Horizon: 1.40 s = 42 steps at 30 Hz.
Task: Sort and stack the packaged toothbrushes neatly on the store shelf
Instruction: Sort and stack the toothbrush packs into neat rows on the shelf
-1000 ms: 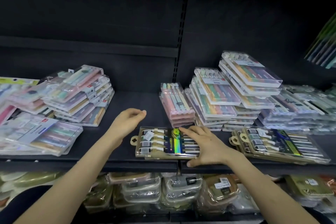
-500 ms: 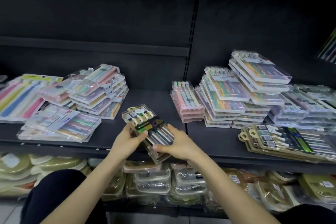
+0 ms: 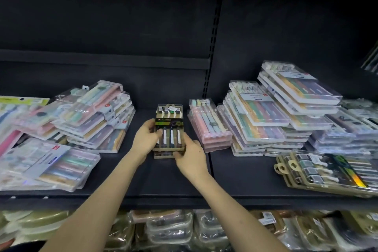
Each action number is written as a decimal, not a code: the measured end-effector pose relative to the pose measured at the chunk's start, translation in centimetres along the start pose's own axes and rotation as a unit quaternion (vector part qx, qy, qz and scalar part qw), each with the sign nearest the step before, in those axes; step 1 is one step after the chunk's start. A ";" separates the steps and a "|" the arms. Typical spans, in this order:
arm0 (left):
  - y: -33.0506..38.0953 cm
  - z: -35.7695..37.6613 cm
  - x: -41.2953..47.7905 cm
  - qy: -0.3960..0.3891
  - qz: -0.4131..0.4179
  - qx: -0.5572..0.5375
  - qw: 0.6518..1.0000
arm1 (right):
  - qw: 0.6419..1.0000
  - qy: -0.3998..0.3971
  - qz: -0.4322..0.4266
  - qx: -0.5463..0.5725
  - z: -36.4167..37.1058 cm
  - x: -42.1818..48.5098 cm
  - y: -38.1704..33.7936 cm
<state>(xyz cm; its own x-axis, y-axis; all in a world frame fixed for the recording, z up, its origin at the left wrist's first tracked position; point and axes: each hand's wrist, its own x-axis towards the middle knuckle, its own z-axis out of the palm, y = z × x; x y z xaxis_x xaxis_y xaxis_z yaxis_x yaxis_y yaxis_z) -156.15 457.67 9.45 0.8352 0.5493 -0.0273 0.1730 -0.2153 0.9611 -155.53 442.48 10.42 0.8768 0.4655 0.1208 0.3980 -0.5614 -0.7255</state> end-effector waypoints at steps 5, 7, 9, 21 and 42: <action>3.8 3.0 -5.6 0.151 0.267 0.165 0.937 | 0.989 0.138 -0.052 0.022 -6.8 -6.2 3.1; 5.4 5.8 -8.9 0.110 0.349 0.158 0.917 | 0.975 0.218 -0.050 0.012 -10.8 -8.7 5.9; 6.3 9.3 -11.4 0.023 0.383 0.147 0.911 | 0.952 0.304 -0.021 -0.034 -15.0 -10.6 9.0; 7.2 27.2 -15.0 -0.180 0.154 0.152 0.960 | 0.921 0.228 0.266 0.172 -31.2 -9.3 27.1; 5.0 21.3 -18.7 -0.153 0.019 0.129 0.980 | 0.953 -0.031 0.222 0.206 -29.0 -10.9 23.9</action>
<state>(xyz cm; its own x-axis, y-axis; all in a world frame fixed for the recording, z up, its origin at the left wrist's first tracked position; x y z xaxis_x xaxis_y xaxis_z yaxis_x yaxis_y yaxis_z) -159.77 429.06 8.93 0.9542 0.2776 -0.1112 0.2315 -0.4502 0.8624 -147.69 404.11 11.41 0.9116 0.2904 -0.2909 -0.1593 -0.4028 -0.9013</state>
